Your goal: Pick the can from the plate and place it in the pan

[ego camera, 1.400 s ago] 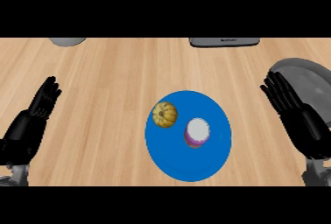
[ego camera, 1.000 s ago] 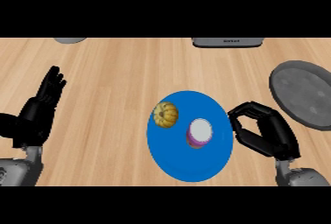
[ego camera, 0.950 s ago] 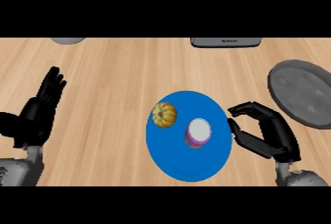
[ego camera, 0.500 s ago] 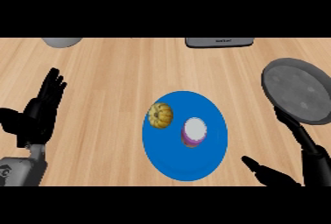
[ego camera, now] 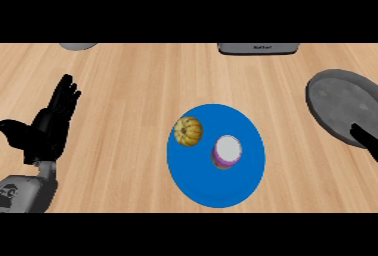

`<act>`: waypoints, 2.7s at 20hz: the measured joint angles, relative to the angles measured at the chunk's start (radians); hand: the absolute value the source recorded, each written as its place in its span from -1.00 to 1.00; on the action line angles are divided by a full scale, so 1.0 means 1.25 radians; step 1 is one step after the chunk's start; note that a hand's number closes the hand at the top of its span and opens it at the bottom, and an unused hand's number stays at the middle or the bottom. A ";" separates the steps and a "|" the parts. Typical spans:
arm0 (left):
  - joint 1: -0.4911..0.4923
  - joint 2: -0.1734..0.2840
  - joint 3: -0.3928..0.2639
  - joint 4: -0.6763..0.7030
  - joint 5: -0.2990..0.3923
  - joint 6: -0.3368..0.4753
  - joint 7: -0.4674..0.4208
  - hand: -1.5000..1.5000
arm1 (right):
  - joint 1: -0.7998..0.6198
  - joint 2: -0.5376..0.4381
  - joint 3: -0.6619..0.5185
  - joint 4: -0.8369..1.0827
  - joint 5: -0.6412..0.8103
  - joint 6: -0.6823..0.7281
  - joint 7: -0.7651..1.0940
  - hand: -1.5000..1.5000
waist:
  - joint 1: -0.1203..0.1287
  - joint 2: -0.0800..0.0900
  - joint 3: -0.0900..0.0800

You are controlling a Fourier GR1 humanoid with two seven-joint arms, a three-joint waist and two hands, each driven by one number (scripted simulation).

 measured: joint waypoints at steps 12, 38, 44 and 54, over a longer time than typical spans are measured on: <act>-0.036 -0.033 0.003 0.027 -0.025 -0.020 -0.001 0.00 | -0.456 0.027 0.089 0.041 -0.055 0.157 0.376 -1.00 | 0.027 0.003 0.002; -0.034 -0.070 0.041 0.052 -0.062 -0.051 -0.009 0.00 | -0.549 0.270 0.245 0.286 0.060 0.213 0.422 -1.00 | 0.013 0.002 0.004; -0.035 -0.072 0.060 0.041 -0.069 -0.064 0.002 0.00 | -0.516 0.309 0.252 0.324 0.066 0.239 0.391 -1.00 | 0.015 0.002 0.004; -0.021 -0.083 0.068 0.001 -0.087 -0.071 0.031 0.00 | -0.533 0.369 0.290 0.413 0.123 0.285 0.391 -1.00 | 0.017 0.001 0.004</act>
